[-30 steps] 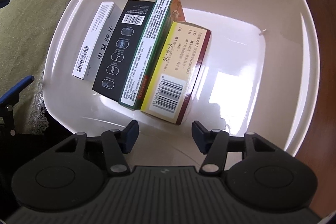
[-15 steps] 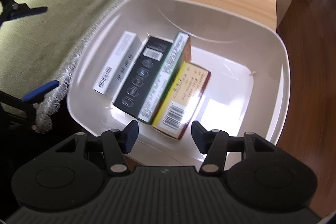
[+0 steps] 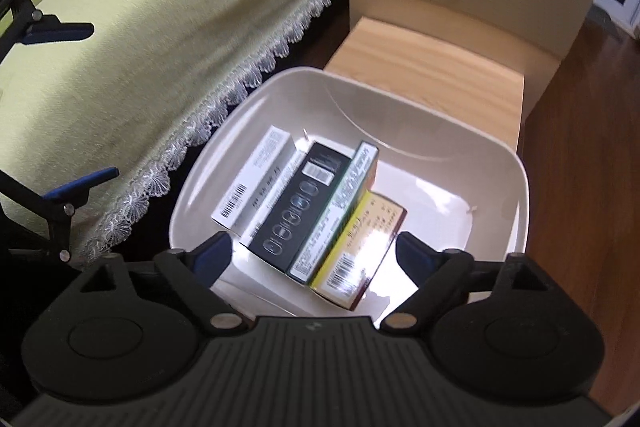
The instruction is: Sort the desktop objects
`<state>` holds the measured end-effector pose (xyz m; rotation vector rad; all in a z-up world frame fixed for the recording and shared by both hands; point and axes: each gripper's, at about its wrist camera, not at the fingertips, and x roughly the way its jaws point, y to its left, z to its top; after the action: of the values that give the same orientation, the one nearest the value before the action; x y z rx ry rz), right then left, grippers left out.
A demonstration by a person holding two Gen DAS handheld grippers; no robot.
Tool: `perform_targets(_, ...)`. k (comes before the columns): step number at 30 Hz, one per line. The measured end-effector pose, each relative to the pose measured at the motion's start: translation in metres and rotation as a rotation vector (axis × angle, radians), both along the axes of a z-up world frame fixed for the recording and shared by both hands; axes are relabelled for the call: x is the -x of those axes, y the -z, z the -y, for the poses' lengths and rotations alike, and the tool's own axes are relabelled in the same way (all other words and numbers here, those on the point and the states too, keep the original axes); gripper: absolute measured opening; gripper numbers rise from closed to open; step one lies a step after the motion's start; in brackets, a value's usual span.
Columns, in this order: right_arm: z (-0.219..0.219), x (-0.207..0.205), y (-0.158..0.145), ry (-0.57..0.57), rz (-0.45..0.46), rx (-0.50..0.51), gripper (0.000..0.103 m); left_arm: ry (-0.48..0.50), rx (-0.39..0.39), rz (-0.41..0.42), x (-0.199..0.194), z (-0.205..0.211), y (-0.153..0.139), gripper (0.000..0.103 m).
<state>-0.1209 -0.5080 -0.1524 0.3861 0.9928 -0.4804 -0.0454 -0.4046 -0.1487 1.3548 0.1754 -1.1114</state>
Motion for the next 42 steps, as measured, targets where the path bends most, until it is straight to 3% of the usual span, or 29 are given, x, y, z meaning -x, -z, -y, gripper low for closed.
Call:
perform_targets(11,-0.036,-0.029,-0.057,-0.083,0.135,0.044,0.100,-0.331,0.233,-0.181,-0.027,-0.045,-0.074,0.096)
perform_targets(24,-0.074,-0.068,-0.096,-0.176,0.230,0.062,0.102,-0.722,0.476,-0.354,-0.055,-0.141,-0.119,0.096)
perform_targets(42,-0.139,-0.113,-0.108,-0.351,0.260,0.052,0.102,-1.002,0.586,-0.325,-0.059,-0.245,-0.119,0.096)
